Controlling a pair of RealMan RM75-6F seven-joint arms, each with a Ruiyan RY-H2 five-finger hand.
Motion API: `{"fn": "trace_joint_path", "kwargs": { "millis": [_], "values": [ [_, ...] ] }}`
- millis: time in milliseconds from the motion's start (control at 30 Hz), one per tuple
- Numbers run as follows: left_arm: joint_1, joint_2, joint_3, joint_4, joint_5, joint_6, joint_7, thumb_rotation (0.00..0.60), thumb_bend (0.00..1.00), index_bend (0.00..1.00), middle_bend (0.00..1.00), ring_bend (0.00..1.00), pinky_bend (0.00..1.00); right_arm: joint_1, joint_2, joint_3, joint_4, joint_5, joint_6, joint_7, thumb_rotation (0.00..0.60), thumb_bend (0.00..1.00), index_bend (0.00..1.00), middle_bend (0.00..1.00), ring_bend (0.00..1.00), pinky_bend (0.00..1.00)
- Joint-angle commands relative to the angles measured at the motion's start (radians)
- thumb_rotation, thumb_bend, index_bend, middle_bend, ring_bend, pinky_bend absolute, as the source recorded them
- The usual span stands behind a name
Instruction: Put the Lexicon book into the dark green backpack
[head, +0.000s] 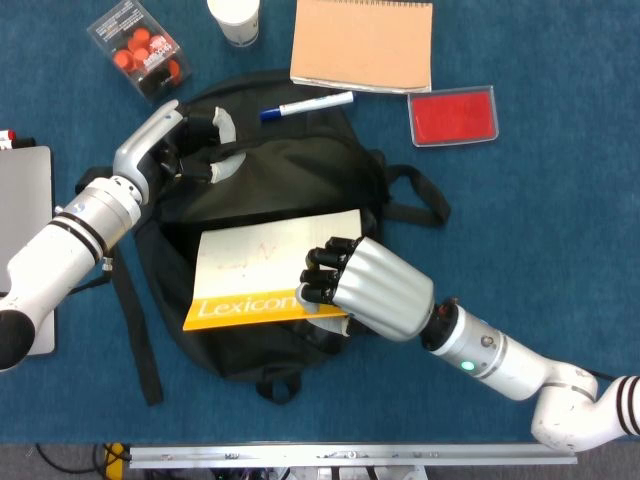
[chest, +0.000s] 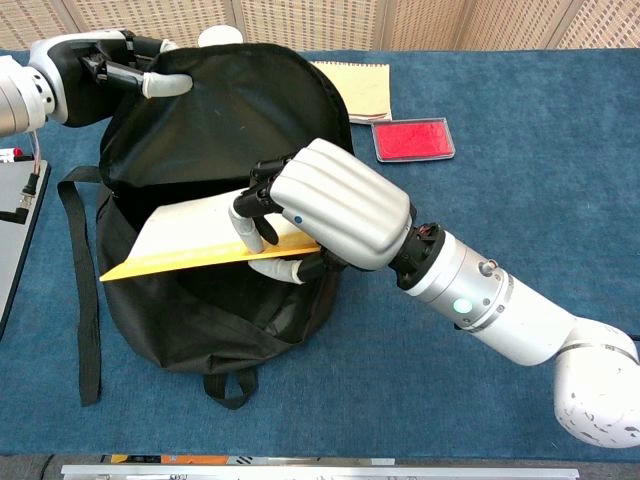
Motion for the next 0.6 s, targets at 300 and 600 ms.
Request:
{"fn": "trace_joint_path", "kwargs": {
  "millis": [300,600],
  "values": [
    [0.025,0.01,-0.013,-0.006,0.023,-0.024,-0.012,0.6,0.38,0.68,0.54,0.46,0.25,0.015,-0.072,-0.038,0.155,0.039,-0.004,0.009,0.6,0.32,0.79,0.72,0.51,0.62],
    [0.05,0.021,-0.025,-0.009,0.05,-0.047,-0.032,0.6,0.38,0.68,0.54,0.46,0.25,0.039,-0.117,0.004,0.264,0.095,-0.01,-0.016,0.6,0.32,0.79,0.72,0.51,0.62]
  ]
}}
